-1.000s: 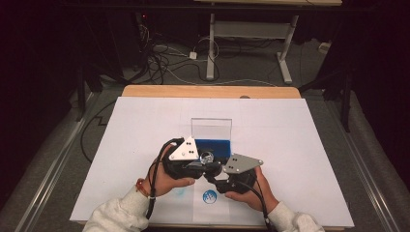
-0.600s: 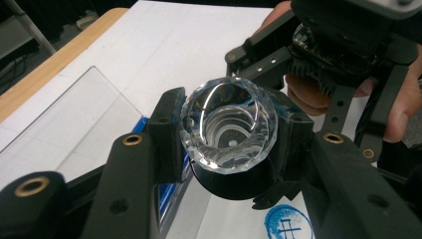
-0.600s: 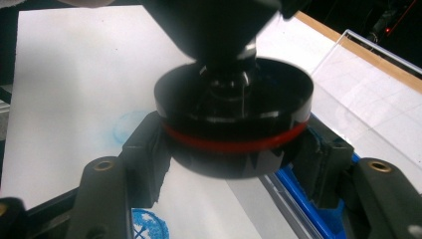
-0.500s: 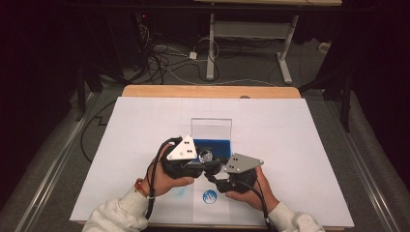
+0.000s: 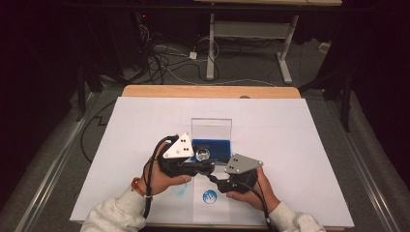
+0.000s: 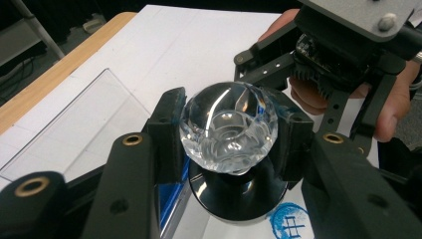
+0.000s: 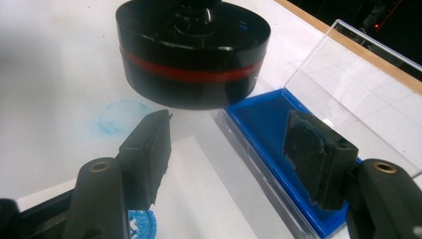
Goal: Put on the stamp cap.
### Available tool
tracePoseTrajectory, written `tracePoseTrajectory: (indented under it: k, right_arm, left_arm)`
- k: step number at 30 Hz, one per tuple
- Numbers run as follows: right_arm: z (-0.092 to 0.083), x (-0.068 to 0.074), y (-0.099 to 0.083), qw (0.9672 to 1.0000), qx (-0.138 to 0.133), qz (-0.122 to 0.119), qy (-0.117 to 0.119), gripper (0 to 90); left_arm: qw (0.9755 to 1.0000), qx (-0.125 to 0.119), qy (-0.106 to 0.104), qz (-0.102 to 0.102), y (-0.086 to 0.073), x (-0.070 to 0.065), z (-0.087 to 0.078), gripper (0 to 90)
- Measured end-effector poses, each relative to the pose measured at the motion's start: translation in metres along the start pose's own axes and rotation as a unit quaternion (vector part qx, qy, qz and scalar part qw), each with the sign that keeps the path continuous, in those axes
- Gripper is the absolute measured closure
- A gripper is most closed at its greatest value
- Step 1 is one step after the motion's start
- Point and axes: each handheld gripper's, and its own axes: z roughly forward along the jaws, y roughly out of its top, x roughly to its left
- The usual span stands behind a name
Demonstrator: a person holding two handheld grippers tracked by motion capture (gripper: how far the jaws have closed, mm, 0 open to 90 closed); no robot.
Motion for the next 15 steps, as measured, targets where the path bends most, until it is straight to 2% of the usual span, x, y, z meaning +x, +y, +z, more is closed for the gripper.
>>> tracePoseTrajectory:
  k: [4, 15]
  right_arm:
    - [-0.004, -0.003, 0.000, 0.9999, -0.003, 0.003, -0.011, 35.6]
    - [-0.018, -0.011, 0.001, 0.9988, -0.017, -0.008, -0.046, 34.2]
  left_arm:
    - [1.0000, 0.004, 0.004, 0.000, -0.001, 0.002, -0.001, 54.7]
    - [0.9998, 0.011, 0.015, -0.005, -0.005, 0.007, -0.007, 54.6]
